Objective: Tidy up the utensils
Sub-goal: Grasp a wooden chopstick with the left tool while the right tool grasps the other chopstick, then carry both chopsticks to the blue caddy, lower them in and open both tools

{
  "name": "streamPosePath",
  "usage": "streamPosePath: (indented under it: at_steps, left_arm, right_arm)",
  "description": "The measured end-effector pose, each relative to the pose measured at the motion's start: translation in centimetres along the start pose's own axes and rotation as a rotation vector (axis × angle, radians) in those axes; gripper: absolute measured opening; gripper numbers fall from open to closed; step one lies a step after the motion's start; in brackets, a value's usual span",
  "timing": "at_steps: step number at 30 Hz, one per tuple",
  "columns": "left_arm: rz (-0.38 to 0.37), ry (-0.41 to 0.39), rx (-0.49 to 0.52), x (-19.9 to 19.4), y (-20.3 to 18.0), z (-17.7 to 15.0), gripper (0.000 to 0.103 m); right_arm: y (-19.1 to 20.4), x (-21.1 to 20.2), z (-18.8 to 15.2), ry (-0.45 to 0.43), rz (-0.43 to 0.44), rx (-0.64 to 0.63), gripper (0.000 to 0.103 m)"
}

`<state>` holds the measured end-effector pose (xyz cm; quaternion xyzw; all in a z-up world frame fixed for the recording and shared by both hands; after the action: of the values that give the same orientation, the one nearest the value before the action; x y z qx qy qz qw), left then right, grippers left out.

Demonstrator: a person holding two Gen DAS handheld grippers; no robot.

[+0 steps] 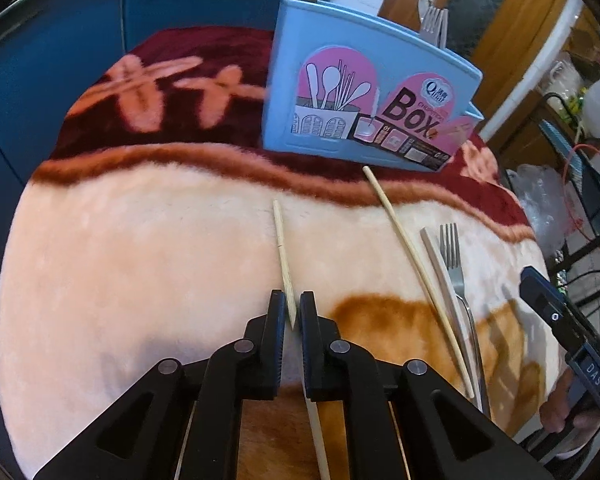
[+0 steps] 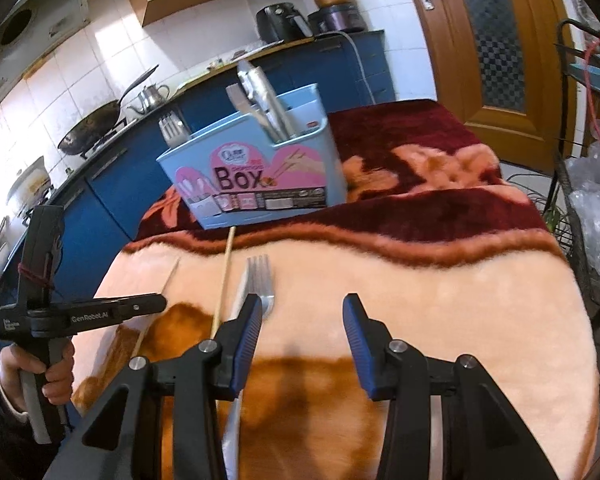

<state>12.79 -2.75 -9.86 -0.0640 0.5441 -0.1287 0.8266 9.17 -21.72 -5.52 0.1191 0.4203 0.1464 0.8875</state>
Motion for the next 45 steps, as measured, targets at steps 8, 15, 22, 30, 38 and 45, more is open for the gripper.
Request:
streamPosePath:
  at_steps: [8, 15, 22, 30, 38, 45]
  left_arm:
    - [-0.074, -0.125, -0.019, -3.0, 1.0, 0.8, 0.004]
    - [-0.042, -0.258, -0.015, -6.6, 2.6, 1.8, 0.004]
    - [-0.007, -0.326, -0.048, -8.2, 4.7, 1.7, 0.004]
    - [-0.035, -0.337, -0.076, -8.3, 5.4, 1.7, 0.004]
    - [-0.083, -0.35, -0.066, -8.6, 4.1, 1.9, 0.004]
    - [-0.141, -0.36, -0.073, -8.5, 3.2, 2.6, 0.004]
  right_arm:
    - [4.5, 1.3, 0.0, 0.098, 0.038, -0.1, 0.046]
    - [7.6, 4.6, 1.1, 0.209, 0.047, -0.162, 0.046]
    - [8.0, 7.9, 1.5, 0.313, 0.002, -0.19, 0.029]
    - [7.4, 10.1, 1.7, 0.382, -0.038, -0.199, 0.025]
    - [6.6, 10.3, 2.2, 0.38, -0.015, -0.173, 0.007]
    - [7.7, 6.0, 3.2, 0.208, 0.073, -0.135, 0.007]
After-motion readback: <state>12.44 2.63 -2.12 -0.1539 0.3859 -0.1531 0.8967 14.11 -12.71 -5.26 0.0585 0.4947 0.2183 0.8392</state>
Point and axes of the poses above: each gripper's, at about its wrist camera, not at the fingertips, and x roughly the way its jaws point, y to its left, z to its top, the point moved 9 cm from there along x, roughly the way its jaws point, and after that the axes turned 4 degrees about y, right-handed, at the moved point
